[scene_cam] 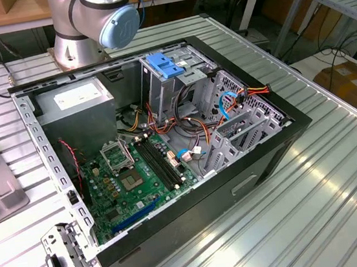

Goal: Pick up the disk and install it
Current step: 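Pick up the disk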

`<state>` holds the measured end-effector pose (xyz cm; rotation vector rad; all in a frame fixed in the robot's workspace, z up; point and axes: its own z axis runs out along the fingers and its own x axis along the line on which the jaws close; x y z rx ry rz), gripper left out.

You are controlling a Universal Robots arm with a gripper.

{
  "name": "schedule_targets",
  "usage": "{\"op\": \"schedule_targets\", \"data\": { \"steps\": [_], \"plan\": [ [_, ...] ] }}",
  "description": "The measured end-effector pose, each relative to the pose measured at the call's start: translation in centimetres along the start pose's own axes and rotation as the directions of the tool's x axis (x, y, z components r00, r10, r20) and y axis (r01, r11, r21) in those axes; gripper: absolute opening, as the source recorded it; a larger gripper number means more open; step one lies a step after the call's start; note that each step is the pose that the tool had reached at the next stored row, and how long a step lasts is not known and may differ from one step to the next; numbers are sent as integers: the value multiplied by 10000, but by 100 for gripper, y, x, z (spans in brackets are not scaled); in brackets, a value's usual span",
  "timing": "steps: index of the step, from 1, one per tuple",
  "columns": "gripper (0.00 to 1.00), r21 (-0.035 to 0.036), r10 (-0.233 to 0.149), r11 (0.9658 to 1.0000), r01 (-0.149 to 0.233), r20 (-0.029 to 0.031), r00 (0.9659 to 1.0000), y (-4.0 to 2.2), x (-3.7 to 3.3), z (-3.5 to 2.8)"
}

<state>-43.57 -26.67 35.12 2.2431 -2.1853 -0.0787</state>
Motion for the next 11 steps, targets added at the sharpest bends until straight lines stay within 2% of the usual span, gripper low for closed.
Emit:
{"op": "schedule_targets", "data": {
  "steps": [11],
  "plan": [
    [36,1,0,10000,0,15,10000,2,-135,22]
  ]
}}
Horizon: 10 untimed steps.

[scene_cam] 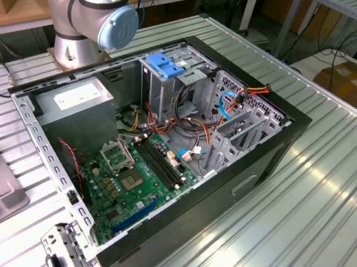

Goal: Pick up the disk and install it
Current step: 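Pick up the disk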

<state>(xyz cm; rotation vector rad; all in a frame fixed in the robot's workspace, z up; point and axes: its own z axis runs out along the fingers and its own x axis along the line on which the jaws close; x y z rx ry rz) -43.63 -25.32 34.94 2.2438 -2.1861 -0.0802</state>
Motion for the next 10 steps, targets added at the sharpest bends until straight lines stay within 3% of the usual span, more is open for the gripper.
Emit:
{"op": "schedule_targets", "data": {
  "steps": [8,10],
  "plan": [
    [36,-1,-1,10000,1,2,10000,156,-12,34],
    [36,1,-2,10000,2,2,10000,171,-12,38]
  ]
}}
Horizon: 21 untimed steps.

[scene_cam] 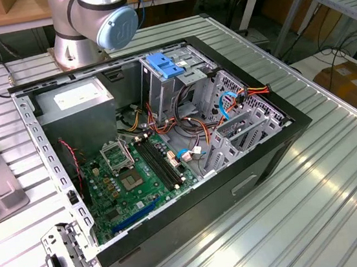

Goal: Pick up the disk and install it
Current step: 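Pick up the disk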

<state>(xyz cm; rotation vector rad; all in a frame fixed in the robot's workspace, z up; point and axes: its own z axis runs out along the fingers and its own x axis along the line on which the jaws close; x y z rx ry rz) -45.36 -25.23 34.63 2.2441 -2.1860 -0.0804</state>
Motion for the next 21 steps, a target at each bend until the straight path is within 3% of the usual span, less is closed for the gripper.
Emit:
{"op": "schedule_targets", "data": {
  "steps": [8,10,21],
  "plan": [
    [38,-1,1,10000,-1,0,10000,4,-1,0],
    [50,-1,1,10000,-1,0,10000,4,-1,0],
    [50,0,1,10000,-1,0,10000,10,-1,3]
  ]
}}
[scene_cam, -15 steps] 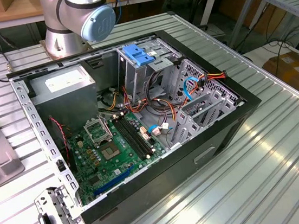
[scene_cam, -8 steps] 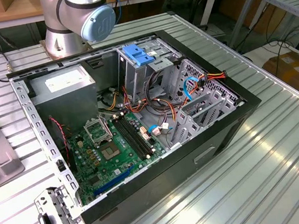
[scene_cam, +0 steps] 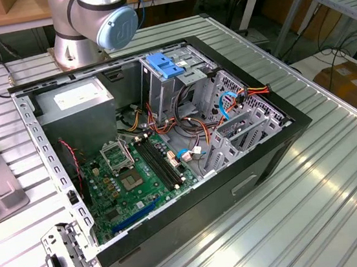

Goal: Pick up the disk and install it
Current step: 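Pick up the disk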

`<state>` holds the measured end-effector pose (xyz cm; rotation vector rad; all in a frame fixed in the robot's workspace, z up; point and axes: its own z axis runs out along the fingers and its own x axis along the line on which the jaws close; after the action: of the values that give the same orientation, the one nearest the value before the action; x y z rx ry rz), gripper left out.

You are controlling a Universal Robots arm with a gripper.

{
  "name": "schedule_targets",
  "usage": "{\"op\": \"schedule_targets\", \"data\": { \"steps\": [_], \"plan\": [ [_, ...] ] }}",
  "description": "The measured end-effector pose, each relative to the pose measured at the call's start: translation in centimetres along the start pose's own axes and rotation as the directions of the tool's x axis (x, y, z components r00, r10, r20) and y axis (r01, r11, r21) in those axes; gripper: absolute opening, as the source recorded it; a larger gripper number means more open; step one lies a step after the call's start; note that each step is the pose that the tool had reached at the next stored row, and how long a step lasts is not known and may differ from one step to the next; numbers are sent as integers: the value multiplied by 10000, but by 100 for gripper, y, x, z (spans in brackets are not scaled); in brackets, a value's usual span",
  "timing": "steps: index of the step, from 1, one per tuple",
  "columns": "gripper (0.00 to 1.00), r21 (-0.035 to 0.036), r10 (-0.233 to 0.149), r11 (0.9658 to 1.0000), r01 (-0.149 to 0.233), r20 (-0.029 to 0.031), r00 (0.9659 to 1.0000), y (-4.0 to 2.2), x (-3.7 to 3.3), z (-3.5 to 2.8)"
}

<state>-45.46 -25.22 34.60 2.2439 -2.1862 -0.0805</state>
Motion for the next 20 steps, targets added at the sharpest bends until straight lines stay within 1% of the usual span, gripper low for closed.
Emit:
{"op": "schedule_targets", "data": {
  "steps": [5,10,14,16,20],
  "plan": [
    [50,1,-1,10000,1,1,10000,24,-7,16],
    [50,-3,-1,10000,1,3,10000,40,-10,47],
    [50,1,-3,10000,3,4,10000,66,-10,75],
    [50,-3,-39,10000,39,2,10000,70,-10,81],
    [50,-3,-108,9999,108,-2,9999,69,-8,120]
  ]
}}
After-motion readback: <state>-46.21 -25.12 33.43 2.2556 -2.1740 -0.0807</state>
